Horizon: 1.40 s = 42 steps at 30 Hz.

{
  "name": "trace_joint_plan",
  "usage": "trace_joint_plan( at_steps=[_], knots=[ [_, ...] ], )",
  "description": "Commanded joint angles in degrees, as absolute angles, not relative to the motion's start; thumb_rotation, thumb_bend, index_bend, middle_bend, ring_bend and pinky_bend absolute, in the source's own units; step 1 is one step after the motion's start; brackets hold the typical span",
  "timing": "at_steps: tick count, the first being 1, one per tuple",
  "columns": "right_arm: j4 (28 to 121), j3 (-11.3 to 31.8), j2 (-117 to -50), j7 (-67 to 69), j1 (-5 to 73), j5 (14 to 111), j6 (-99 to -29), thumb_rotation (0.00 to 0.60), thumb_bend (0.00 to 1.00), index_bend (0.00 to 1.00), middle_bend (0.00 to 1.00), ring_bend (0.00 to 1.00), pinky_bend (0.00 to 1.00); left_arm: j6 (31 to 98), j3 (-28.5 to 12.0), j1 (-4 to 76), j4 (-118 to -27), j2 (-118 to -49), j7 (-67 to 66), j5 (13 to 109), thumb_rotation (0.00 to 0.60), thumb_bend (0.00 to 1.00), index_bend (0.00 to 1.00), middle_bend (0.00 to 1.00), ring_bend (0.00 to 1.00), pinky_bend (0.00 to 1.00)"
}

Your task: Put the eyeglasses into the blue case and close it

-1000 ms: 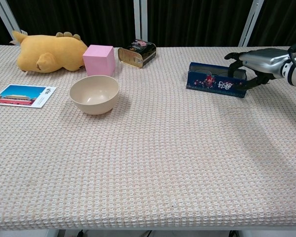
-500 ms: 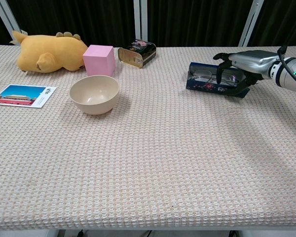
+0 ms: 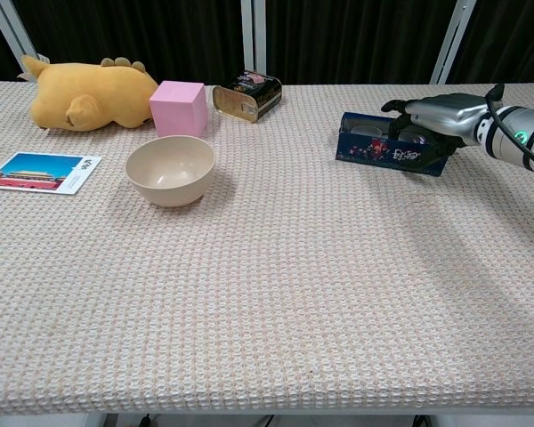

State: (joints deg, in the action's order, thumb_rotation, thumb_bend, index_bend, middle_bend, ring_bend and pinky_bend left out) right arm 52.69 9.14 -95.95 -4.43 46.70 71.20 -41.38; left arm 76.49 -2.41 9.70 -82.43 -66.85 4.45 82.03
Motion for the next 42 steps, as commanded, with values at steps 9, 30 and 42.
trace_joint_plan(
  at_steps=[9, 30, 42],
  knots=[
    [53.10, 9.70, -96.75, -4.86, 45.77, 71.55, -44.65, 0.600, 0.95, 0.80, 0.09, 0.00, 0.00, 76.95, -2.26, 9.49, -81.96, -67.13, 5.17, 82.41, 0.087, 0.00, 0.06, 0.00, 0.00, 0.11],
    [77.89, -0.84, -82.28, -10.08, 33.36, 83.69, -62.20, 0.600, 0.93, 0.85, 0.10, 0.00, 0.00, 78.95, -2.17, 9.26, -84.45, -66.63, 3.01, 83.99, 0.084, 0.00, 0.06, 0.00, 0.00, 0.11],
    [78.00, 0.64, -82.78, -10.57, 32.36, 84.94, -63.74, 0.600, 0.93, 0.85, 0.10, 0.00, 0.00, 77.83, -2.24, 9.67, -84.73, -66.76, 2.26, 83.29, 0.086, 0.00, 0.06, 0.00, 0.00, 0.11]
  ],
)
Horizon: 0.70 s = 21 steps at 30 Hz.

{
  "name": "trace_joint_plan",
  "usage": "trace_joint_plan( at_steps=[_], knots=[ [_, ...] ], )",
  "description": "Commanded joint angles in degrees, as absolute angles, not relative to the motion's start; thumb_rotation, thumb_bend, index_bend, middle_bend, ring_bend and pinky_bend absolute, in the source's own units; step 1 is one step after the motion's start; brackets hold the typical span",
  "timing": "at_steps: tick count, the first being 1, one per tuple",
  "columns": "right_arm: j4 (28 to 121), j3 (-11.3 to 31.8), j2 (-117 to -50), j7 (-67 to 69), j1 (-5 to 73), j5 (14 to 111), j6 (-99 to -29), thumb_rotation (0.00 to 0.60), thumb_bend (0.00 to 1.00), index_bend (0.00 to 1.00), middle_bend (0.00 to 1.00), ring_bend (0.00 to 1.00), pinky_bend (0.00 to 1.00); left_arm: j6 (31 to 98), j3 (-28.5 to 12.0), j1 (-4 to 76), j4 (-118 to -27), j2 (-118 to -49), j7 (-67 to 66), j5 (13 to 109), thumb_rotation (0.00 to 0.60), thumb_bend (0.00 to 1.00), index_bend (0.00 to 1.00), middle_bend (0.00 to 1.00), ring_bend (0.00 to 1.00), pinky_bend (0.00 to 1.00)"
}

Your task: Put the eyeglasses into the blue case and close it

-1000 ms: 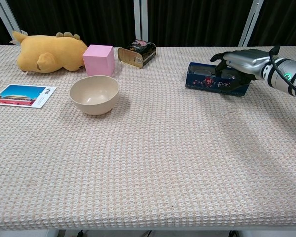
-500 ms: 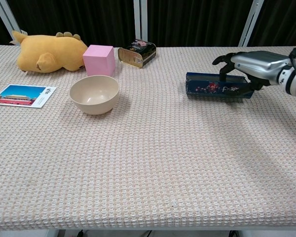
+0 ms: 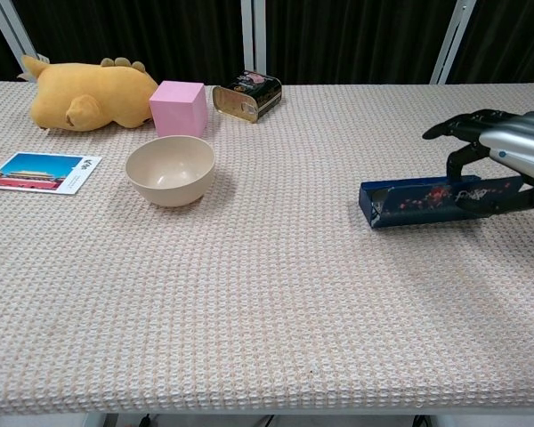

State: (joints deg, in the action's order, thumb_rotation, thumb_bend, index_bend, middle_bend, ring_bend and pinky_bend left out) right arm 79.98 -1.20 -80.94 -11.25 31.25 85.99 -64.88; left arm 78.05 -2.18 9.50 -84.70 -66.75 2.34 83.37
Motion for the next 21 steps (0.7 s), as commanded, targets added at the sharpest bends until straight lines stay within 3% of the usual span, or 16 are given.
trace_joint_plan(
  at_steps=[1, 13, 16, 17, 19, 21],
  knots=[
    [77.18, 1.21, -83.51, -10.24, 32.78, 84.71, -63.35, 0.600, 0.93, 0.85, 0.10, 0.00, 0.00, 77.69, -2.28, 9.76, -84.77, -66.73, 2.18, 83.23, 0.087, 0.00, 0.06, 0.00, 0.00, 0.11],
    [63.96, 4.90, -93.47, -8.92, 35.30, 82.16, -60.93, 0.600, 0.92, 0.83, 0.11, 0.00, 0.00, 76.10, -2.48, 9.99, -84.17, -66.24, 2.47, 81.49, 0.084, 0.00, 0.06, 0.00, 0.00, 0.11],
    [61.02, 5.45, -95.40, -7.55, 35.45, 82.78, -62.32, 0.600, 0.87, 0.77, 0.08, 0.00, 0.00, 75.75, -2.54, 10.19, -83.84, -66.37, 2.65, 81.41, 0.084, 0.00, 0.06, 0.00, 0.00, 0.11],
    [59.62, 5.55, -96.19, -7.44, 35.57, 83.12, -62.81, 0.600, 0.82, 0.66, 0.05, 0.00, 0.00, 75.67, -2.58, 10.29, -83.76, -66.42, 2.67, 81.44, 0.086, 0.00, 0.06, 0.00, 0.00, 0.11],
    [57.43, 5.49, -97.18, -7.47, 35.83, 83.98, -63.64, 0.600, 0.67, 0.27, 0.00, 0.00, 0.00, 75.62, -2.63, 10.41, -83.71, -66.46, 2.69, 81.50, 0.087, 0.00, 0.06, 0.00, 0.00, 0.11],
    [54.83, 5.84, -98.60, -7.47, 36.01, 84.71, -65.26, 0.600, 0.59, 0.04, 0.00, 0.00, 0.00, 75.60, -2.69, 10.51, -83.73, -66.48, 2.64, 81.51, 0.087, 0.00, 0.06, 0.00, 0.00, 0.11]
  ],
)
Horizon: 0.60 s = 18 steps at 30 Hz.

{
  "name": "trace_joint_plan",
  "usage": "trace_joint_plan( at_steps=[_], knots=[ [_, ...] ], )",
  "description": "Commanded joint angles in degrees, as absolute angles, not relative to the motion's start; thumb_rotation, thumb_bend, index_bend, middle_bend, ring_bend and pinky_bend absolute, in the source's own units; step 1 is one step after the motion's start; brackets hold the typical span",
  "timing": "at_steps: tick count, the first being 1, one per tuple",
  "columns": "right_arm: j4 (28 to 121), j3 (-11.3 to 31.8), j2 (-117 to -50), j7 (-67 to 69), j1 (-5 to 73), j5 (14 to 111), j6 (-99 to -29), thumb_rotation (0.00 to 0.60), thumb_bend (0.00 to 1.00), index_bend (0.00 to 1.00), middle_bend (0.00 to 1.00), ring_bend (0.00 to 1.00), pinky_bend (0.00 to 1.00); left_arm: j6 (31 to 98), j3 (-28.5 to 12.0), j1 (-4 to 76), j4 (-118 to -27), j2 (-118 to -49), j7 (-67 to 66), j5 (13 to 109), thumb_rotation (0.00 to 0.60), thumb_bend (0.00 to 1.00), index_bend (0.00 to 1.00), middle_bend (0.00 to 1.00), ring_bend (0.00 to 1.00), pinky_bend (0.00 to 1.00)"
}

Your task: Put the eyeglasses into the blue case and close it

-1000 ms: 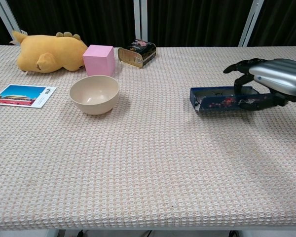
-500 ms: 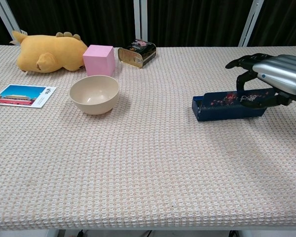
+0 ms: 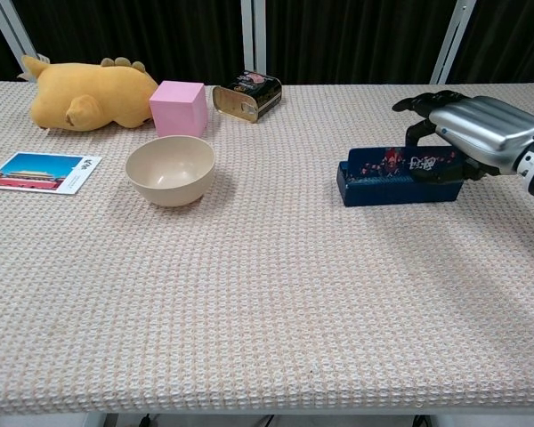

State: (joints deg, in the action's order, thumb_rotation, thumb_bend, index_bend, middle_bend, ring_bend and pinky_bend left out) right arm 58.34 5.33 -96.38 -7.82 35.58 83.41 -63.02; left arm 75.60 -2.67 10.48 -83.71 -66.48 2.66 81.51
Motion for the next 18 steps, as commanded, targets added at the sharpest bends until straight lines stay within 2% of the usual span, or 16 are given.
trace_joint_plan(
  at_steps=[1, 8, 13, 18],
  knots=[
    [53.81, 6.04, -99.25, -7.10, 36.01, 85.07, -66.23, 0.600, 0.57, 0.01, 0.00, 0.00, 0.00, 75.64, -2.71, 10.52, -83.78, -66.48, 2.62, 81.54, 0.087, 0.00, 0.06, 0.00, 0.00, 0.11],
    [49.04, 7.19, -101.93, -1.52, 35.52, 86.08, -70.93, 0.600, 0.38, 0.00, 0.00, 0.00, 0.00, 76.13, -2.75, 10.43, -84.41, -66.15, 2.11, 81.65, 0.085, 0.00, 0.06, 0.00, 0.00, 0.11],
    [49.53, 7.85, -100.13, 0.05, 33.26, 86.54, -76.46, 0.600, 0.37, 0.00, 0.00, 0.00, 0.00, 76.88, -2.75, 10.17, -85.03, -65.89, 1.79, 81.88, 0.085, 0.00, 0.06, 0.00, 0.00, 0.11],
    [58.30, 6.49, -91.12, 3.24, 26.01, 84.44, -80.20, 0.600, 0.35, 0.00, 0.00, 0.00, 0.00, 78.86, -3.00, 9.75, -85.17, -65.96, 1.96, 82.85, 0.087, 0.00, 0.06, 0.00, 0.00, 0.11]
  ],
)
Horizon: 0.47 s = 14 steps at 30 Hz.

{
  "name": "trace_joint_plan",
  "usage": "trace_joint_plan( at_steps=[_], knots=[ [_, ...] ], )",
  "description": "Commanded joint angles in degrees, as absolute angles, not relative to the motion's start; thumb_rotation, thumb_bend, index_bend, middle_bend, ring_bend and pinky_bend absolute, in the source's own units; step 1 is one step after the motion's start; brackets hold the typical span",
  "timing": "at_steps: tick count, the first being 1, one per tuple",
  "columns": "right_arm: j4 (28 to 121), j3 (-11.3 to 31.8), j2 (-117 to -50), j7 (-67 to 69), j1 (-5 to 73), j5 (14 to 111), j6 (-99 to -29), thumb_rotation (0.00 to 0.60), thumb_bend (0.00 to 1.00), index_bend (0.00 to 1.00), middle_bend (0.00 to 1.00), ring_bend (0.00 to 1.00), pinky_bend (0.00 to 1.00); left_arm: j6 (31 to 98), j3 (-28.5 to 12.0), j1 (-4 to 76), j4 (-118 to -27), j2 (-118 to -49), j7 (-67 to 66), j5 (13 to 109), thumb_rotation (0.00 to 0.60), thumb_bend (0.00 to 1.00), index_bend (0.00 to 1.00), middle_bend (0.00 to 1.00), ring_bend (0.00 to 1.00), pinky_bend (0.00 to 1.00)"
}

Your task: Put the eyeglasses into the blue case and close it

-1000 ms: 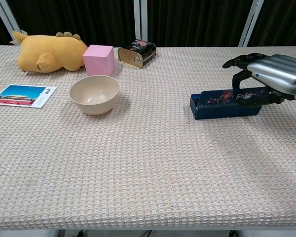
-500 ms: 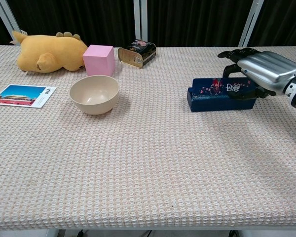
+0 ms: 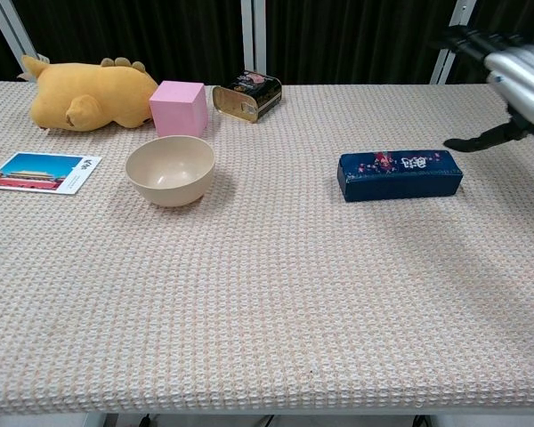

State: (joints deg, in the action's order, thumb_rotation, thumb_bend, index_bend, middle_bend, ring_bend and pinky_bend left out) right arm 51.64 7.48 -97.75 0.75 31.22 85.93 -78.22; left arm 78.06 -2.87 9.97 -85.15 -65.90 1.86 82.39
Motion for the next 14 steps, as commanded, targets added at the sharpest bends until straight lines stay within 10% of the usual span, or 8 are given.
trace_joint_plan(
  at_steps=[1, 14],
  knots=[
    [60.84, 5.97, -88.80, 3.96, 24.38, 83.93, -80.68, 0.600, 0.34, 0.00, 0.00, 0.00, 0.00, 79.30, -3.05, 9.64, -85.10, -66.04, 1.96, 83.02, 0.087, 0.00, 0.06, 0.00, 0.00, 0.11],
    [72.47, 1.35, -74.93, 7.35, 8.83, 78.07, -84.76, 0.560, 0.34, 0.00, 0.00, 0.00, 0.00, 83.95, -3.06, 8.46, -84.34, -67.16, 1.76, 85.88, 0.077, 0.00, 0.06, 0.00, 0.00, 0.11]
  ],
)
